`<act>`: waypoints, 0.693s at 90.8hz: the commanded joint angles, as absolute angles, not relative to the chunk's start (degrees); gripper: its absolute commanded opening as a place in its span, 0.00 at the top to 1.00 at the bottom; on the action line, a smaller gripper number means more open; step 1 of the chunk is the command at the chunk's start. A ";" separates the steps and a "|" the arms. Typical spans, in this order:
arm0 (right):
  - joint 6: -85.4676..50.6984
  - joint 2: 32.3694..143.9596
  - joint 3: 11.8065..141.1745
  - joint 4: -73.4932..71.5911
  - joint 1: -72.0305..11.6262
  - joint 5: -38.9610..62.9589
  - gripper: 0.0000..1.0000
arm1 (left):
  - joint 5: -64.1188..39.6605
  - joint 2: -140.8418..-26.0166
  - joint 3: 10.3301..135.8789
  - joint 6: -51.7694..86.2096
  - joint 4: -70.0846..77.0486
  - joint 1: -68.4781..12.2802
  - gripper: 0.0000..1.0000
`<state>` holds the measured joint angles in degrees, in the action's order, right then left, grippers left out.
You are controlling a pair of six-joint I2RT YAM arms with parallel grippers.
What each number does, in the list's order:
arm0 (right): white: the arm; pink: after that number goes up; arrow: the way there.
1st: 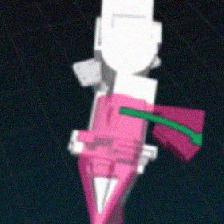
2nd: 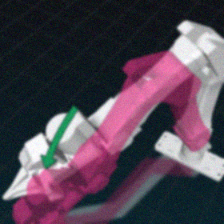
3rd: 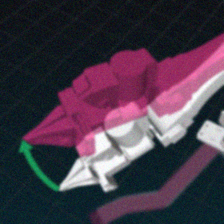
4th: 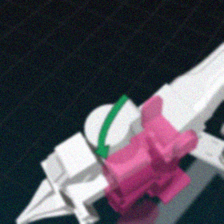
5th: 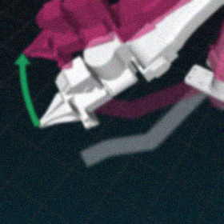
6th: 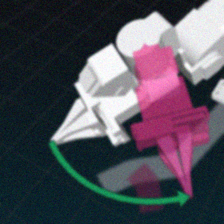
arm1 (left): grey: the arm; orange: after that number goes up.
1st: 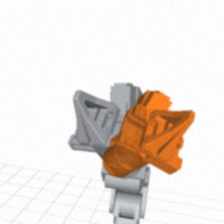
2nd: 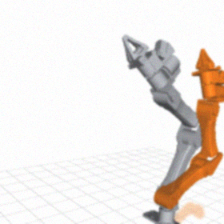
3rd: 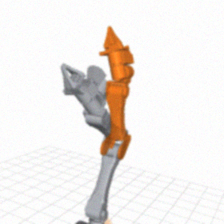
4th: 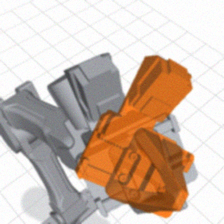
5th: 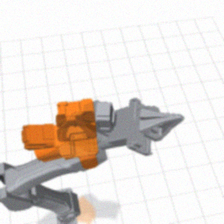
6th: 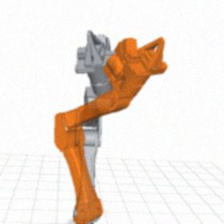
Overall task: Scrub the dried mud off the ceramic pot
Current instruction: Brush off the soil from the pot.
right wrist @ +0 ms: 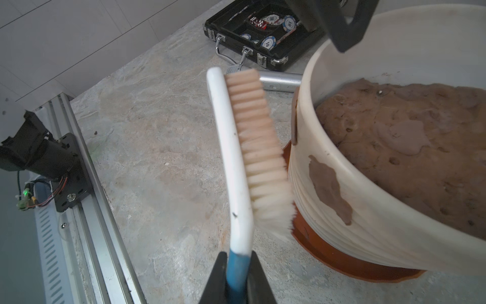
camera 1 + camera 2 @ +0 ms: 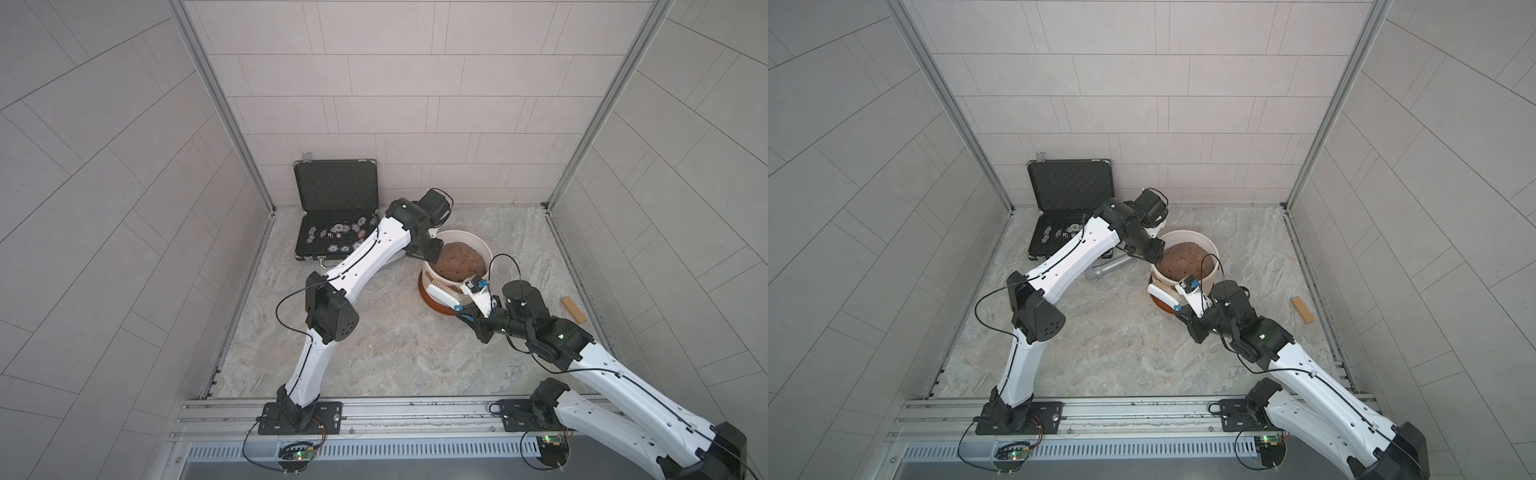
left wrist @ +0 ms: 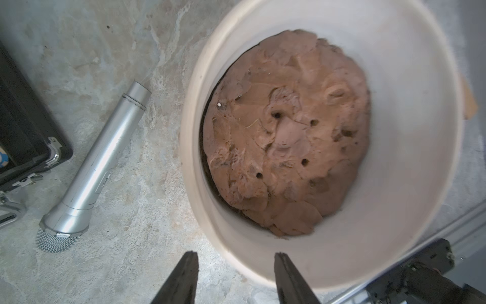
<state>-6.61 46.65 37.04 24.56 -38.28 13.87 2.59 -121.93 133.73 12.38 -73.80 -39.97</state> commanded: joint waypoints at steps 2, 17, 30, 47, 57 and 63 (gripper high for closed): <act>-18.26 47.49 38.90 18.91 -43.83 0.15 1.00 | 0.69 -114.02 130.69 10.96 -74.31 -36.78 0.45; -21.32 52.13 41.04 21.49 -51.27 -10.12 1.00 | 1.18 -105.99 121.30 10.38 -71.29 -32.87 0.37; -21.26 56.98 43.61 22.05 -50.77 -12.33 1.00 | 1.12 -101.02 114.02 11.08 -67.79 -30.39 0.27; -21.28 61.41 44.49 20.74 -48.09 -9.53 1.00 | 0.21 -99.29 111.13 11.47 -66.95 -30.17 0.22; -23.26 63.59 44.00 20.62 -47.42 -9.46 1.00 | -0.17 -98.98 110.30 11.67 -66.63 -30.23 0.22; -24.76 64.45 42.28 19.04 -46.89 -8.80 1.00 | -0.16 -98.95 110.12 11.71 -66.54 -30.22 0.22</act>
